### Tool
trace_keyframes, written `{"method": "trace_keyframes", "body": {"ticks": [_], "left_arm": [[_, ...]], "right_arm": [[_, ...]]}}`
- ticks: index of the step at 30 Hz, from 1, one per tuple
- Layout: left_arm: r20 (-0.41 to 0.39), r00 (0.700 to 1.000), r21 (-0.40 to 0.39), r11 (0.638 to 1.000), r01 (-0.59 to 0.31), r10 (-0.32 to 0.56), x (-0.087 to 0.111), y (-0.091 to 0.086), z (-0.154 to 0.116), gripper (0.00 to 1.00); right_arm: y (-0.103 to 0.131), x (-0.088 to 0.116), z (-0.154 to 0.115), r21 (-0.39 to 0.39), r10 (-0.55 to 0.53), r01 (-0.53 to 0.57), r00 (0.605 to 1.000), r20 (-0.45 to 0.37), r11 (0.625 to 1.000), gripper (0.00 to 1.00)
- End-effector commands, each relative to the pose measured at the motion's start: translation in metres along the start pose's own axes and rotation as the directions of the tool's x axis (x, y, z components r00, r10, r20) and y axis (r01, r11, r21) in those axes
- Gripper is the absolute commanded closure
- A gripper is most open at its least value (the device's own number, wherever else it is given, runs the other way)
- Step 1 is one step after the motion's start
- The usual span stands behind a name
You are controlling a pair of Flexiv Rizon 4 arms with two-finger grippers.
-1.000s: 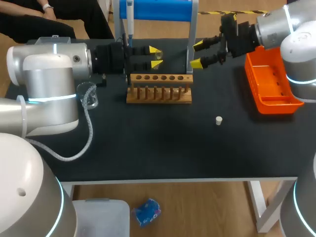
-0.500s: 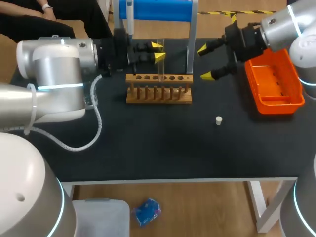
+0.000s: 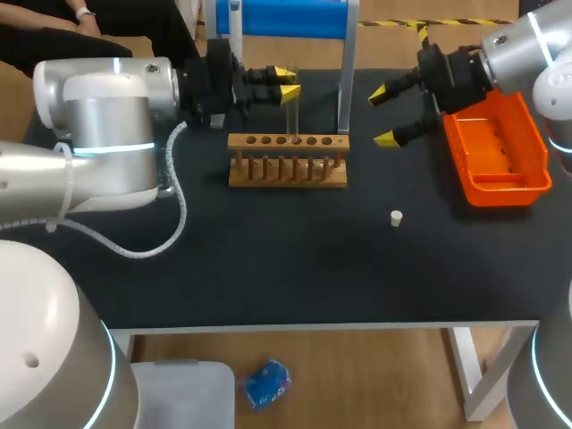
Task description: Invert the test tube, pick up the pipette, mount the tip to pipette, aspirate from beaker and dispense into the tube, eject the tip, return the pipette, and cap with the stopper.
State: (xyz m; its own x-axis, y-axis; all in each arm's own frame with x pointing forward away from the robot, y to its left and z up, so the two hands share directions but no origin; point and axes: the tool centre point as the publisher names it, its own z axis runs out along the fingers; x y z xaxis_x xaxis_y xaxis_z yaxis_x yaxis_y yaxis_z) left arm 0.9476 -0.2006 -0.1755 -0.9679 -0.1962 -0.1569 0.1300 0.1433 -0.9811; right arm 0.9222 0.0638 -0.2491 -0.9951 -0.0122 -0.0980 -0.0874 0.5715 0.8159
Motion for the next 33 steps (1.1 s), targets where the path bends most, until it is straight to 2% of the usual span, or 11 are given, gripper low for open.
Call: {"method": "trace_keyframes", "body": {"ticks": [1, 10, 20, 33], "left_arm": [[-0.051, 0.999, -0.007, 1.0, 0.016, -0.016, -0.023, 0.009, 0.02, 1.0], [-0.046, 0.997, -0.012, 0.998, 0.055, -0.056, -0.036, 0.025, 0.024, 1.0], [-0.042, 0.997, -0.019, 0.998, 0.061, -0.061, -0.047, 0.034, 0.023, 1.0], [-0.033, 0.997, -0.03, 0.997, 0.072, -0.072, -0.048, 0.044, 0.022, 1.0]], "right_arm": [[-0.019, -0.009, 0.002, -0.005, 0.004, -0.005, 0.999, -0.035, 1.0, 0.0], [-0.049, -0.02, 0.011, -0.005, 0.032, -0.032, 0.998, -0.061, 0.999, 0.0], [-0.049, -0.02, 0.011, -0.005, 0.032, -0.032, 0.998, -0.061, 0.999, 0.0], [-0.049, -0.02, 0.011, -0.005, 0.032, -0.032, 0.998, -0.061, 0.999, 0.0]]}}
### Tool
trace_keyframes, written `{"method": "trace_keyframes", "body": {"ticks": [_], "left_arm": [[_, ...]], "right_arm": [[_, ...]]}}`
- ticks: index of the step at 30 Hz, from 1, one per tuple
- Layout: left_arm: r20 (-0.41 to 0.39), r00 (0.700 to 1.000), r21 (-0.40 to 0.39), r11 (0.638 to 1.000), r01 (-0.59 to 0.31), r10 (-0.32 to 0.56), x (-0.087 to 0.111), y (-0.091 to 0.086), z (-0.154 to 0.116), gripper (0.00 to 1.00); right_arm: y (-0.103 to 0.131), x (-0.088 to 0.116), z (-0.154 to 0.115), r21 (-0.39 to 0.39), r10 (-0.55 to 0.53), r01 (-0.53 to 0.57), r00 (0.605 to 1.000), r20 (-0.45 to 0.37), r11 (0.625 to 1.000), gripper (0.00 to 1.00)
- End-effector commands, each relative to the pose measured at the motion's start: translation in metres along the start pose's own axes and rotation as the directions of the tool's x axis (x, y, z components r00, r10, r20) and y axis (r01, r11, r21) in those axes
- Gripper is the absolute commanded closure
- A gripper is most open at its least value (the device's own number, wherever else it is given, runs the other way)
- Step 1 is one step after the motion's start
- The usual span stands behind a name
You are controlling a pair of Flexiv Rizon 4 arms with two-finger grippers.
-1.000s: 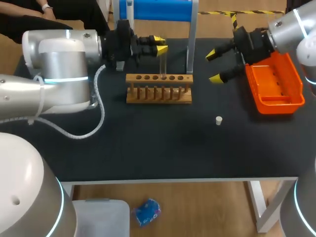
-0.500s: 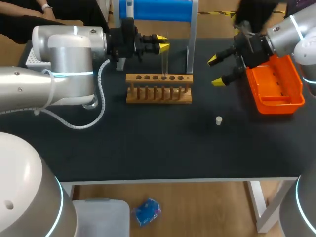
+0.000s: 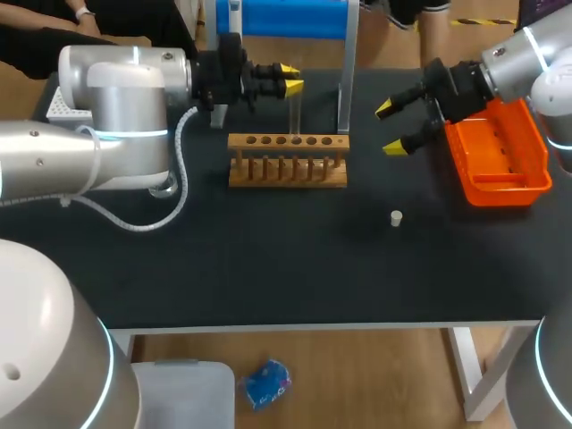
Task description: Invert the test tube, pick up the pipette, mount the tip to pipette, aspirate from beaker and dispense into the tube, eject the tip, return the pipette, and cap with the stopper.
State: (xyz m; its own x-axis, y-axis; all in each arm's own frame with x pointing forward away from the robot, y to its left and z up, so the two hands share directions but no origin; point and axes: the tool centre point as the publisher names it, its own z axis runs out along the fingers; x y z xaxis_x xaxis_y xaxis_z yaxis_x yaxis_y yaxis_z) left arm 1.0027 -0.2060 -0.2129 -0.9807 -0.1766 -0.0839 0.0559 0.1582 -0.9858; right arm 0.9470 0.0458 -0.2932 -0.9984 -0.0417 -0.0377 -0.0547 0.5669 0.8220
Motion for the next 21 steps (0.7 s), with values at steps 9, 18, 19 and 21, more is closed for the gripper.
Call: {"method": "trace_keyframes", "body": {"ticks": [9, 18, 19, 21], "left_arm": [[-0.002, 1.0, -0.004, 1.0, 0.015, -0.015, 0.002, 0.0042, 0.0044, 1.0], [-0.011, 1.0, -0.004, 1.0, 0.022, -0.022, 0.0063, 0.005, 0.008, 1.0], [-0.01, 1.0, -0.009, 1.0, 0.024, -0.024, 0.0066, 0.0054, 0.0085, 1.0], [-0.007, 1.0, -0.008, 1.0, 0.03, -0.03, 0.0071, 0.0064, 0.0089, 1.0]], "right_arm": [[-0.0004, -0.0003, -0.0005, 0.001, -0.001, 0.001, 1.0, -0.002, 1.0, 0.0], [-0.0004, -0.0003, -0.0005, 0.001, -0.001, 0.001, 1.0, -0.002, 1.0, 0.0], [-0.0004, -0.0003, -0.0005, 0.001, -0.001, 0.001, 1.0, -0.002, 1.0, 0.0], [-0.0004, -0.0003, -0.0005, 0.001, -0.001, 0.001, 1.0, -0.002, 1.0, 0.0]]}}
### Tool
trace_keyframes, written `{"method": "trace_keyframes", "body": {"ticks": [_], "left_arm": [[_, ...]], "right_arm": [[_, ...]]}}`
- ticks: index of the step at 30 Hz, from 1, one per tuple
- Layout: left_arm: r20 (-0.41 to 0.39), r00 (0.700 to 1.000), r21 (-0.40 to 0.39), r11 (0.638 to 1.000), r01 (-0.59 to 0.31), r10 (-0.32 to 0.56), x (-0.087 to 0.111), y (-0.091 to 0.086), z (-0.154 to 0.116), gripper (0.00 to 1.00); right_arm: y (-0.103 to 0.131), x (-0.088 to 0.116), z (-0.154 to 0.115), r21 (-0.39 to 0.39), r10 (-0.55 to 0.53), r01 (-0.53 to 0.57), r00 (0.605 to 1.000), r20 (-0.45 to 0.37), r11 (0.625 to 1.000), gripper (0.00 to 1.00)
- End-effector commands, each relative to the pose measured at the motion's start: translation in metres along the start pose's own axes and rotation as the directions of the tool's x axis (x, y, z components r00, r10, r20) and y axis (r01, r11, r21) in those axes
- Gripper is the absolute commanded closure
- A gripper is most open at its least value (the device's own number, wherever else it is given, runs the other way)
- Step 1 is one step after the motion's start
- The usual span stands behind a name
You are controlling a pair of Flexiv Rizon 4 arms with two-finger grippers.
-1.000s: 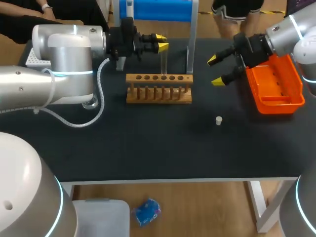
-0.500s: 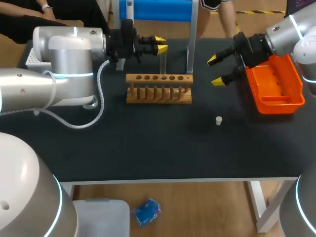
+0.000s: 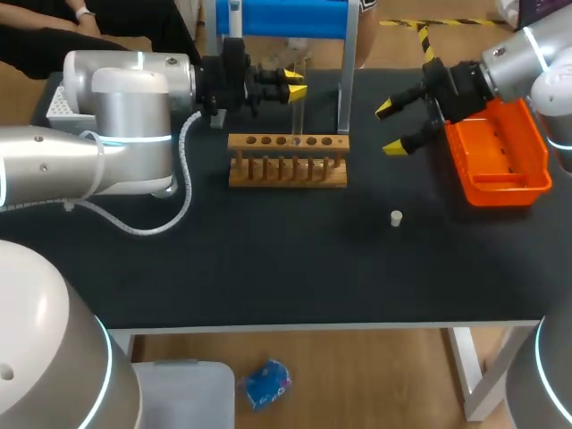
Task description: Invert the test tube, pick up the pipette, mount the tip to pipette, aspirate from beaker and dispense into the tube, eject the tip, return the pipette, and cap with the stopper.
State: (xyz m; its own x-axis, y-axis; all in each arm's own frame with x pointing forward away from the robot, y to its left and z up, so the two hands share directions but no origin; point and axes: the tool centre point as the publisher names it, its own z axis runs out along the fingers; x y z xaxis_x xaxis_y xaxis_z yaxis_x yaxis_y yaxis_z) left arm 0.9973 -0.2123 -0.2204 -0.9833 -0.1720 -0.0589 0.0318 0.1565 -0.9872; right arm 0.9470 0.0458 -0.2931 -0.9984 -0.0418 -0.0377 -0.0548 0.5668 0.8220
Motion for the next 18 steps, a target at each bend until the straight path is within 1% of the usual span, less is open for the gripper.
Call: {"method": "trace_keyframes", "body": {"ticks": [1, 12, 18], "left_arm": [[0.003, 1.0, -0.005, 1.0, 0.007, -0.007, 0.0, 0.001, 0.003, 1.0], [0.016, 1.0, 0.017, 1.0, -0.02, 0.02, -0.003, 0.009, 0.002, 1.0], [0.017, 1.0, 0.021, 1.0, -0.01, 0.009, -0.004, 0.016, 0.003, 1.0]], "right_arm": [[0.0, 0.0, 0.0, 0.001, -0.001, 0.001, 1.0, -0.002, 1.0, 0.0], [0.0, 0.0, 0.0, 0.001, -0.001, 0.001, 1.0, -0.002, 1.0, 0.0], [0.0, 0.0, 0.0, 0.001, -0.001, 0.001, 1.0, -0.002, 1.0, 0.0]]}}
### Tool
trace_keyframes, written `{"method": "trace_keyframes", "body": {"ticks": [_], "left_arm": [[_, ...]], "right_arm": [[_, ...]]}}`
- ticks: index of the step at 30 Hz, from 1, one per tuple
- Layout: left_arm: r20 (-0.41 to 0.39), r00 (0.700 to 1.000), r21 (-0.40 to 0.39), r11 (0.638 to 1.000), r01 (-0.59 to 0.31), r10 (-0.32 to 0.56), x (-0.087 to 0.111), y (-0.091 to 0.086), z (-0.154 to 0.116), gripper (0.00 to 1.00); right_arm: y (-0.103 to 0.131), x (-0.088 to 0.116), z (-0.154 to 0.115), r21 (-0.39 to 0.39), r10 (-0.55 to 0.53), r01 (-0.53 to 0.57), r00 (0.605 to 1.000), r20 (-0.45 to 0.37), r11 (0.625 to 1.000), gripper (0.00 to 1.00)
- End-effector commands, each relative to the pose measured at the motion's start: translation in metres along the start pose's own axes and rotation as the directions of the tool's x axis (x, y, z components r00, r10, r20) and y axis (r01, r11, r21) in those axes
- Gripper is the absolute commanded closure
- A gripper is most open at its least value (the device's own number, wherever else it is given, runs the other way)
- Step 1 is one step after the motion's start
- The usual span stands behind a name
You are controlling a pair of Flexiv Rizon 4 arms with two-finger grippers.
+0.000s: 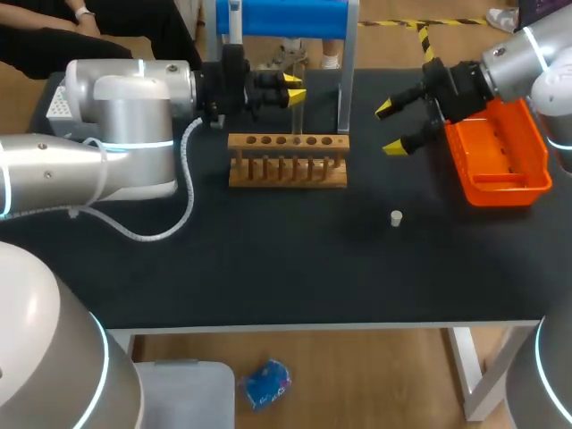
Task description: Invert the test tube, pick up the pipette, mount the tip to pipette, aspirate from beaker and dispense into the tube, eject the tip, return the pipette, and cap with the stopper.
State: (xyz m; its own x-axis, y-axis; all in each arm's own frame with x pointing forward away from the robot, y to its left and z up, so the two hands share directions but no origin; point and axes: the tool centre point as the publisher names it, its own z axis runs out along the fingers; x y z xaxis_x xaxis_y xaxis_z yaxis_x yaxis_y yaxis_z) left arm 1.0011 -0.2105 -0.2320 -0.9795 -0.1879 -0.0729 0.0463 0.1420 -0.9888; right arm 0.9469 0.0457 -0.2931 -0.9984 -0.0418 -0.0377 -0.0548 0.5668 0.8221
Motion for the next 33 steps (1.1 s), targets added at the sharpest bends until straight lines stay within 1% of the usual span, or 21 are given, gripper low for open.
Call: {"method": "trace_keyframes", "body": {"ticks": [1, 13, 18, 23, 33], "left_arm": [[-0.001, 1.0, 0.004, 1.0, 0.006, -0.006, -0.001, 0.006, 0.002, 1.0], [-0.005, 1.0, -0.01, 1.0, 0.005, -0.005, -0.003, 0.017, 0.006, 1.0], [-0.011, 1.0, -0.014, 1.0, 0.021, -0.021, -0.004, 0.022, 0.007, 1.0], [-0.02, 0.999, -0.038, 0.999, 0.036, -0.037, -0.005, 0.033, 0.008, 1.0], [-0.017, 0.999, -0.041, 0.998, 0.049, -0.049, -0.006, 0.043, 0.006, 1.0]], "right_arm": [[0.0, 0.0, 0.0, 0.001, -0.001, 0.001, 1.0, -0.002, 1.0, 0.0], [0.0, 0.0, 0.0, 0.001, -0.001, 0.001, 1.0, -0.002, 1.0, 0.0], [0.0, 0.0, 0.0, 0.001, -0.001, 0.001, 1.0, -0.002, 1.0, 0.0], [0.0, 0.0, 0.0, 0.001, -0.001, 0.001, 1.0, -0.002, 1.0, 0.0], [0.0, 0.0, 0.0, 0.001, -0.001, 0.001, 1.0, -0.002, 1.0, 0.0]]}}
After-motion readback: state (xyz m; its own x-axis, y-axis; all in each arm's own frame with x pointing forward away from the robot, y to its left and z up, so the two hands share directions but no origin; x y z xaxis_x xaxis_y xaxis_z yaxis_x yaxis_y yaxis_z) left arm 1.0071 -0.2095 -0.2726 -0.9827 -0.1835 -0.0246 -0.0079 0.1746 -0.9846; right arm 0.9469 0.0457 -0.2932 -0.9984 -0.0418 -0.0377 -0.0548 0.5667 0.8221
